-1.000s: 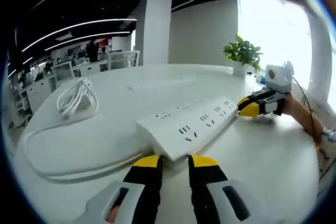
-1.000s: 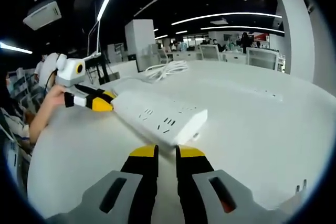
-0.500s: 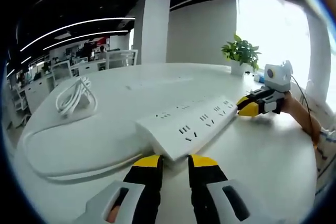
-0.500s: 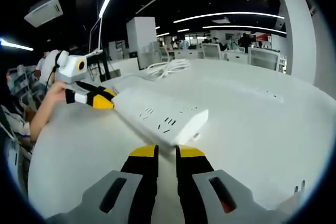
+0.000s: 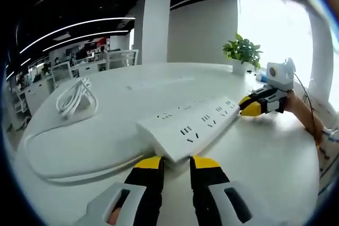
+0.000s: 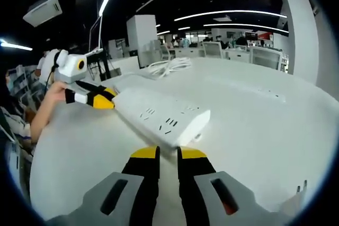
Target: Straighten the power strip on the desk, plug the charger into it
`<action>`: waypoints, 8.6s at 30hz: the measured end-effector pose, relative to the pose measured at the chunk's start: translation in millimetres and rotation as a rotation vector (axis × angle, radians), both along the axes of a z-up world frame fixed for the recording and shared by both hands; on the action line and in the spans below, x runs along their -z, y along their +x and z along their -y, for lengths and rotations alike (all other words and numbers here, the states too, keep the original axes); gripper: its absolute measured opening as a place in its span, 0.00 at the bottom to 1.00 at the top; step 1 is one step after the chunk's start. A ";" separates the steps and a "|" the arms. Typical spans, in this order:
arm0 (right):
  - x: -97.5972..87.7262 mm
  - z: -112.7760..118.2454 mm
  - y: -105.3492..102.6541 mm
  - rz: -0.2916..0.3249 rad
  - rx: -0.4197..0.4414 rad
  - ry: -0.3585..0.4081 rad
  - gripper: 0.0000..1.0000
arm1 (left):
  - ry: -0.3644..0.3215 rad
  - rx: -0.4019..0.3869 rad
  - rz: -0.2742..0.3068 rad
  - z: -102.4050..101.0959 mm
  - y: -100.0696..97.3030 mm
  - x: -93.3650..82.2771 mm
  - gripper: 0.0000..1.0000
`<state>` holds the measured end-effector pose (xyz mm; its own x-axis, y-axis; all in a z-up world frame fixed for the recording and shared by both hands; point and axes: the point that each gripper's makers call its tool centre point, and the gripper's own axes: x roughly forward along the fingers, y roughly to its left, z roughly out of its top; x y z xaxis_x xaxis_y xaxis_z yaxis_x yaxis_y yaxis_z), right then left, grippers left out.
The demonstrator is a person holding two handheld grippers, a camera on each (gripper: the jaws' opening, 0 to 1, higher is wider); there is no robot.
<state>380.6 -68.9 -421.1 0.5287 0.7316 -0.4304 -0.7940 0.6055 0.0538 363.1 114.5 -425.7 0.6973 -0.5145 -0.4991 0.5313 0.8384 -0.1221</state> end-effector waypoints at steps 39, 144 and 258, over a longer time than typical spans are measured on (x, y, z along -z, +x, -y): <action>-2.6 -0.2 -9.2 -0.015 -0.028 -0.032 0.13 | -0.029 0.005 0.001 -1.1 -16.3 -1.2 0.19; -1.4 12.0 -62.3 -0.059 -0.040 -0.008 0.10 | -0.146 0.029 0.011 9.9 -62.9 -1.9 0.19; -55.9 167.2 -54.8 0.277 0.414 -0.061 0.14 | -0.163 0.059 0.305 13.8 -71.7 -42.7 0.24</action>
<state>325.8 -236.2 -365.2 0.8696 0.4142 -0.2688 -0.4662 0.8681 -0.1706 291.4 100.7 -383.0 0.7682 -0.6143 -0.1800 0.6110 0.7876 -0.0801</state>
